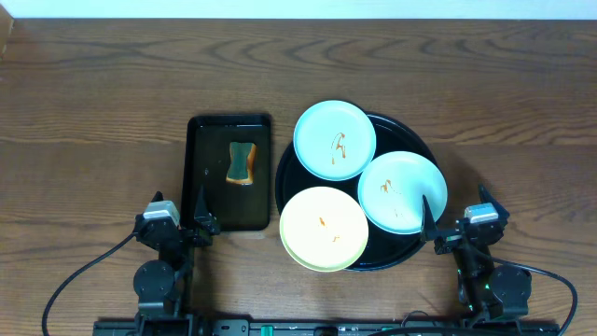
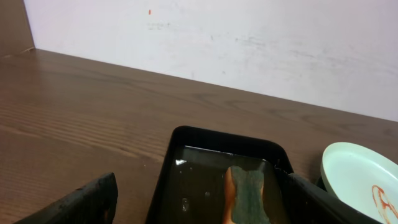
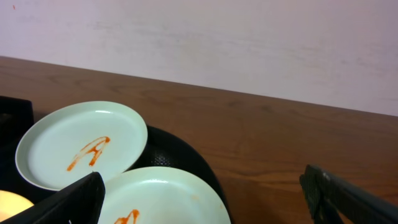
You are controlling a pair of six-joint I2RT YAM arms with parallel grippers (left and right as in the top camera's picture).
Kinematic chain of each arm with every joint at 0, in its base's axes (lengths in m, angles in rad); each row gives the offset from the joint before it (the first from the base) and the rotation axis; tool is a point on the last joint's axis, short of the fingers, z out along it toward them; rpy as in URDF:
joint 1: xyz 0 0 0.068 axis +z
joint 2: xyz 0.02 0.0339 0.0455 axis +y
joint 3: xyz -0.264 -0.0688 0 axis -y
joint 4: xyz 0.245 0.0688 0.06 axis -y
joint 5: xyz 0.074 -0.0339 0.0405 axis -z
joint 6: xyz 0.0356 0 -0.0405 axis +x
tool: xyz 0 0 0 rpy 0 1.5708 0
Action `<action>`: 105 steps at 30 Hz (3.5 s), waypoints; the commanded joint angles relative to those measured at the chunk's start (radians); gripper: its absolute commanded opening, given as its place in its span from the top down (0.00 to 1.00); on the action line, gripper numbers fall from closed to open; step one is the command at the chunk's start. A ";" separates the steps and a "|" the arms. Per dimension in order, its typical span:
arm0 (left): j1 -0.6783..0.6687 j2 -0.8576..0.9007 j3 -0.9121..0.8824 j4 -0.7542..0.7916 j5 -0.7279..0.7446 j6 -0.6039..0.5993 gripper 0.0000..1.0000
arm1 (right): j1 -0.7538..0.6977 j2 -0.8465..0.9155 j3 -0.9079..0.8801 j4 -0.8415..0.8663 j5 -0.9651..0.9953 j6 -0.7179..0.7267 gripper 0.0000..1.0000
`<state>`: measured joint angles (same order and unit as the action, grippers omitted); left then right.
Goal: Clean dirty plates on tray and stack at the side
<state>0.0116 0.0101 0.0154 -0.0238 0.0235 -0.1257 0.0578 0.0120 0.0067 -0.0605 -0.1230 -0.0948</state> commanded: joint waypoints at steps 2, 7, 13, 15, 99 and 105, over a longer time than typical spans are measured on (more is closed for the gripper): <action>0.005 -0.005 -0.011 -0.047 -0.013 0.017 0.15 | 0.015 -0.005 -0.001 -0.003 -0.008 0.012 0.01; 0.005 -0.005 -0.011 -0.047 -0.013 0.017 0.15 | 0.015 -0.005 -0.001 -0.003 -0.008 0.011 0.01; 0.005 -0.005 -0.011 -0.047 -0.013 0.017 0.15 | 0.015 -0.005 -0.001 -0.003 -0.008 0.011 0.01; 0.005 -0.005 -0.011 -0.047 -0.013 0.017 0.15 | 0.015 -0.005 -0.001 -0.003 -0.008 0.011 0.01; 0.004 1.231 1.055 -0.750 0.071 -0.014 0.15 | 0.013 1.123 0.947 -0.696 0.042 0.053 0.01; 0.004 1.231 1.054 -0.750 0.071 -0.014 0.15 | 0.013 1.138 0.957 -0.691 -0.047 0.056 0.01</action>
<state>0.0116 1.2434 1.0462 -0.7750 0.0807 -0.1337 0.0578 1.1526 0.9375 -0.7521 -0.1215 -0.0128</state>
